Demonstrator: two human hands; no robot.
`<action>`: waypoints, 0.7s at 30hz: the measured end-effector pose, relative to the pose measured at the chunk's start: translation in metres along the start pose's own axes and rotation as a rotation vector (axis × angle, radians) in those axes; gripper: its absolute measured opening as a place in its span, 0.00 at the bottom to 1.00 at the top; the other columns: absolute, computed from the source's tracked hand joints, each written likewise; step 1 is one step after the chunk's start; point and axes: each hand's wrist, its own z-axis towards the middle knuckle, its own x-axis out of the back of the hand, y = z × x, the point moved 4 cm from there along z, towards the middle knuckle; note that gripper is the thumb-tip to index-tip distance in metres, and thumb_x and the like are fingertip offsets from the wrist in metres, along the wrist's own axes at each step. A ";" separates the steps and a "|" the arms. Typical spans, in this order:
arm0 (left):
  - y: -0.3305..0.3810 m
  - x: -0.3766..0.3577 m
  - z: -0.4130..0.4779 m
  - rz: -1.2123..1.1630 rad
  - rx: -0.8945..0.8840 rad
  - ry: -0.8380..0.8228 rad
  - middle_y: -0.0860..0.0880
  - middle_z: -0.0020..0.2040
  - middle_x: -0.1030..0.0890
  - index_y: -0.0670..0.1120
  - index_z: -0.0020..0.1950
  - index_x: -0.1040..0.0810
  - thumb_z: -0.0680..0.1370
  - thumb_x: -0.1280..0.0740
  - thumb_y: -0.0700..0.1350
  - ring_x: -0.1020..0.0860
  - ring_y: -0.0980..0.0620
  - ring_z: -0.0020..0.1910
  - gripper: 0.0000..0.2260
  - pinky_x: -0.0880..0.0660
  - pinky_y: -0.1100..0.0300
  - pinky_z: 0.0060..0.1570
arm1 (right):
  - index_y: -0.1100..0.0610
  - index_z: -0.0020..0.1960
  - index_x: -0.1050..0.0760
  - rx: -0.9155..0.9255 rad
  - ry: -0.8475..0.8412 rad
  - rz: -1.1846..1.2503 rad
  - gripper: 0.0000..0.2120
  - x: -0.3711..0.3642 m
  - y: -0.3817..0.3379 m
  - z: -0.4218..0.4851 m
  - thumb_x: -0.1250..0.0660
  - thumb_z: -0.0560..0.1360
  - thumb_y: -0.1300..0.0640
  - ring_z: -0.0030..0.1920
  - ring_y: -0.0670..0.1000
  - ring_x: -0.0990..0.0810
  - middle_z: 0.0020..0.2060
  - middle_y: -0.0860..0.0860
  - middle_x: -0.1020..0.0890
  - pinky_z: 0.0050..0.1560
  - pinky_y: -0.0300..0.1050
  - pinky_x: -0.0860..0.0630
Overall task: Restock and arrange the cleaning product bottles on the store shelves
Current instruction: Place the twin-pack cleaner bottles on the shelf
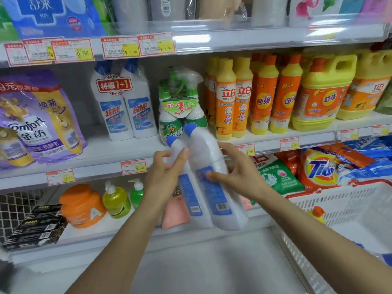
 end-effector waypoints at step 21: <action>-0.017 -0.015 -0.001 -0.509 0.162 -0.132 0.45 0.43 0.13 0.46 0.51 0.19 0.71 0.25 0.49 0.15 0.48 0.37 0.11 0.19 0.53 0.40 | 0.43 0.49 0.18 0.035 -0.419 -0.069 0.14 0.048 -0.019 -0.034 0.21 0.69 0.58 0.78 0.40 0.52 0.75 0.35 0.51 0.76 0.53 0.39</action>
